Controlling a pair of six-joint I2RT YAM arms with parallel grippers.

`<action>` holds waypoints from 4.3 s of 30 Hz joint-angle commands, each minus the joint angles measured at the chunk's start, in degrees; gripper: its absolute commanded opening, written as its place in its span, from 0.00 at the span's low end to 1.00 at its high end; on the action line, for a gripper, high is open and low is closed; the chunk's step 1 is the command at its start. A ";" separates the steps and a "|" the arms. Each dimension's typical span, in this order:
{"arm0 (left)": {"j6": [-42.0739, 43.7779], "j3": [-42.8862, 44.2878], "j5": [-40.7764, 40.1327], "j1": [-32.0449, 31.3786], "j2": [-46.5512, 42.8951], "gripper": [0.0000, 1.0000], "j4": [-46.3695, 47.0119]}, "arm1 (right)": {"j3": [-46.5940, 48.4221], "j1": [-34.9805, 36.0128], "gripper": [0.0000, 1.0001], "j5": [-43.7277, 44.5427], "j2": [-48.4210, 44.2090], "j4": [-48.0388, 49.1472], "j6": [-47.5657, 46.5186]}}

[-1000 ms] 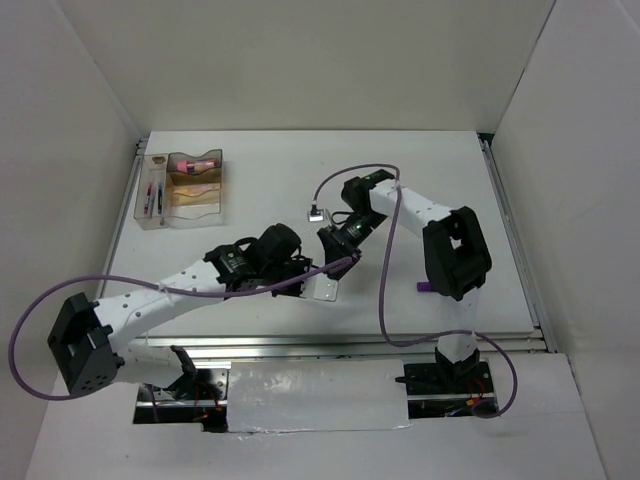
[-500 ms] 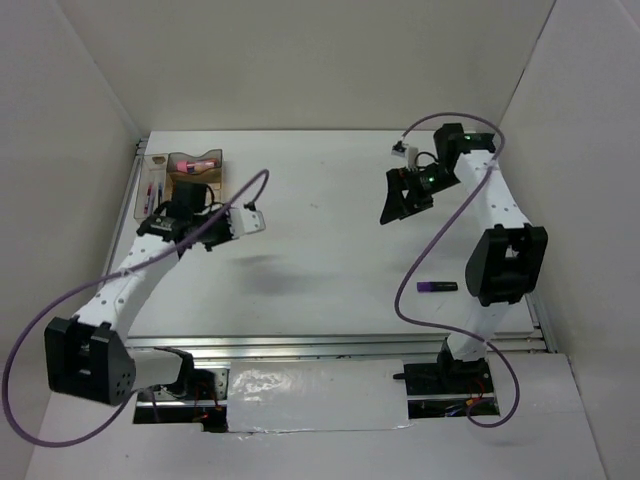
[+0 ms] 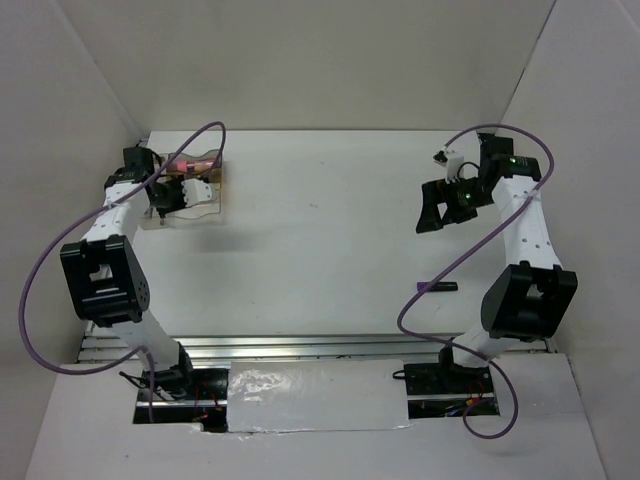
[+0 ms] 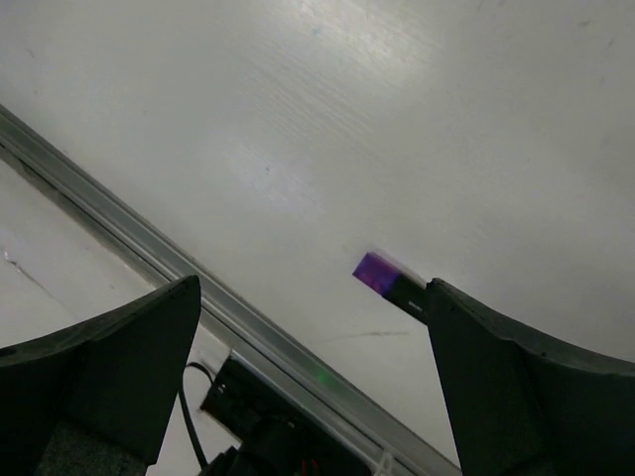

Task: Sort the stationery into containers
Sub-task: Place the pen in the storage box, then pick up the pen from the center of the board, then place the pen in the storage box.

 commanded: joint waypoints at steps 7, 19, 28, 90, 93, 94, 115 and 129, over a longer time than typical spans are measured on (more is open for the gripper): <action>7.25 2.23 2.13 1.90 6.81 0.18 5.45 | -9.36 -3.77 0.99 5.45 -4.98 -1.52 -14.35; 6.38 7.41 0.99 1.28 11.29 0.35 6.00 | -24.12 4.57 0.99 17.82 -13.42 5.24 -19.54; 4.97 7.77 2.75 1.46 7.79 0.53 2.31 | -30.80 10.19 0.98 24.69 -15.97 9.90 -23.49; -16.22 -19.64 12.51 -32.10 -42.04 0.51 2.57 | -1.20 33.22 0.00 -20.62 23.90 -10.39 -15.67; -13.23 -21.49 6.28 -42.20 -43.02 0.52 1.34 | -1.10 36.20 0.00 -24.77 26.12 -12.77 -15.77; -12.88 -21.94 4.35 -47.79 -43.11 0.52 1.43 | -1.37 36.92 0.00 -25.13 26.39 -12.77 -15.68; -23.16 -19.31 -10.96 -78.70 -20.70 0.48 7.57 | -4.44 42.64 0.00 -30.67 27.70 -12.95 -13.48; -23.42 -16.49 -13.42 -78.96 -15.96 0.48 9.86 | -3.92 42.81 0.00 -30.50 28.59 -12.95 -11.90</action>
